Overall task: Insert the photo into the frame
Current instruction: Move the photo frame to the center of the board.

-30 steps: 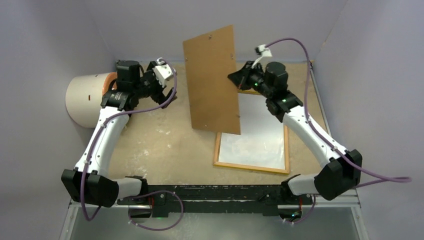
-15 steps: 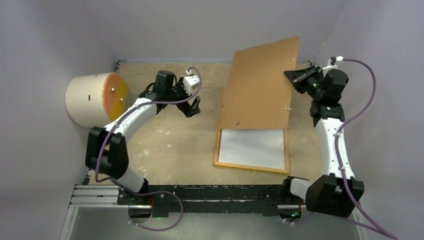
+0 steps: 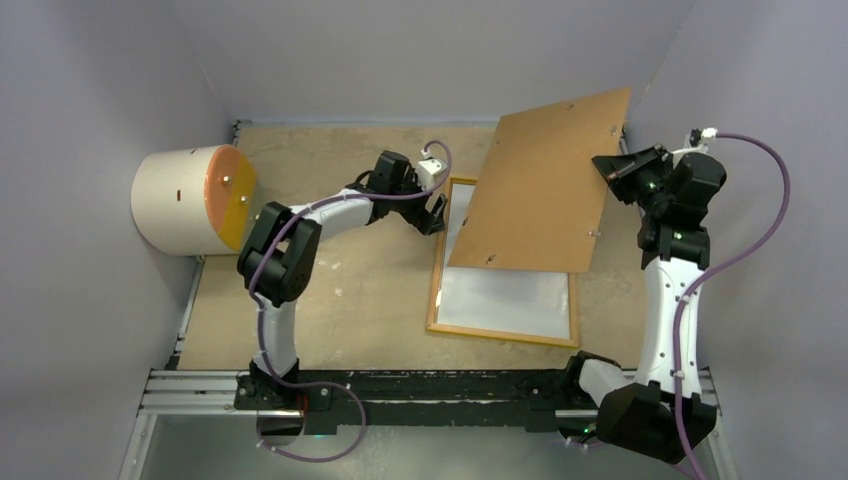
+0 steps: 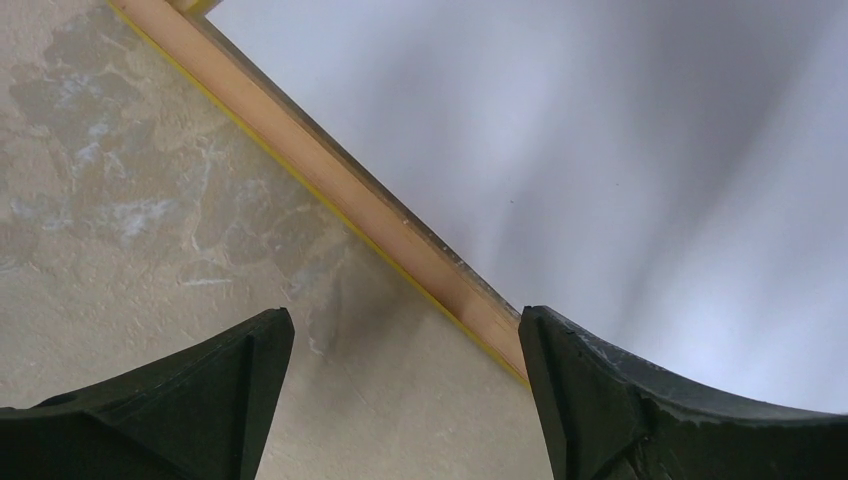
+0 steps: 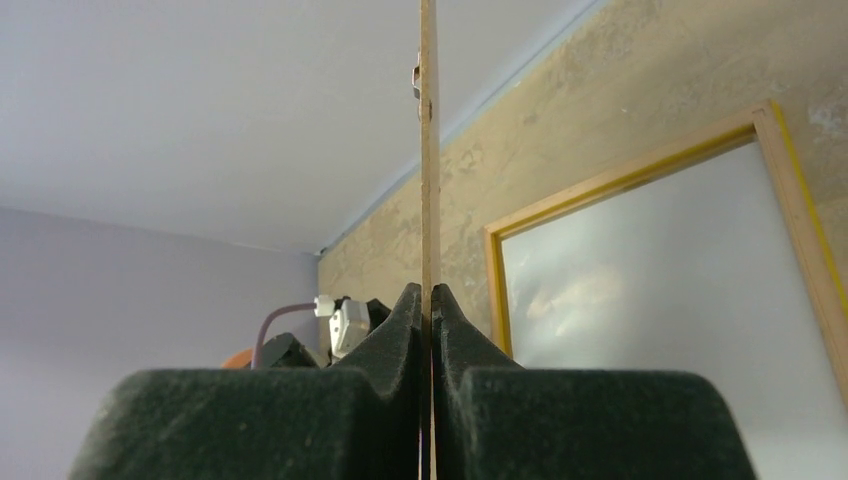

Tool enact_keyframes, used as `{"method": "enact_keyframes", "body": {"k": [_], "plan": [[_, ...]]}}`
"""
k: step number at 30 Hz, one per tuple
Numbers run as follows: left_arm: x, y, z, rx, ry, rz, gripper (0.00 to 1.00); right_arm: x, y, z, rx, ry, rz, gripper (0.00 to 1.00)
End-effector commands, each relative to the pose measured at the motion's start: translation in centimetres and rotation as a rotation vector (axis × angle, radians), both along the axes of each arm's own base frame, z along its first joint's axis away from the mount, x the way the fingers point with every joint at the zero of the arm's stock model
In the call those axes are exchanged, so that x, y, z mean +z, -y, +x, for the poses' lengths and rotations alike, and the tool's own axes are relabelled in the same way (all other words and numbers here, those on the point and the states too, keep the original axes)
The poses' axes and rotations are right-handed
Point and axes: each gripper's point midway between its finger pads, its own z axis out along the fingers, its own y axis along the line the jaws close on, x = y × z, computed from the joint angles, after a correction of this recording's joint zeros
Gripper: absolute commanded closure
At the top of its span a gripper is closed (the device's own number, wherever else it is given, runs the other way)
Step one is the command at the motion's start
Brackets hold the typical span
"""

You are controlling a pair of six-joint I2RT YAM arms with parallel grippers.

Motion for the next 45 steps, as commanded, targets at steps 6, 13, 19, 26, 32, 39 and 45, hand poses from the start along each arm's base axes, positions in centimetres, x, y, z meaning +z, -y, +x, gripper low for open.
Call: {"method": "enact_keyframes", "body": {"k": [6,13,19,26,32,39,45], "plan": [[0.2,2.7,2.3,0.011,0.131,-0.001,0.16,2.3,-0.6,-0.9,0.023,0.081,-0.030,1.00],[-1.2,3.4,1.2,-0.013,0.141,0.045,0.19,1.8,-1.0,-0.9,0.047,0.075,-0.009,1.00],[-2.3,2.2,1.0,0.001,0.146,0.102,0.26,1.4,-1.2,-1.0,0.058,0.069,-0.006,1.00],[-3.5,0.7,0.7,0.006,0.164,0.164,0.32,0.9,-1.3,-1.0,0.066,0.059,-0.002,1.00],[-3.4,-1.1,1.1,0.031,0.188,0.203,0.35,0.5,-1.6,-0.9,0.089,0.066,0.008,1.00],[-2.4,-5.0,1.9,0.039,0.226,0.244,0.35,-1.1,-2.8,0.1,0.164,0.077,0.124,1.00],[-2.5,-11.0,2.2,0.108,0.206,0.291,0.35,-3.3,-3.6,0.2,0.195,0.055,0.163,1.00]]}}
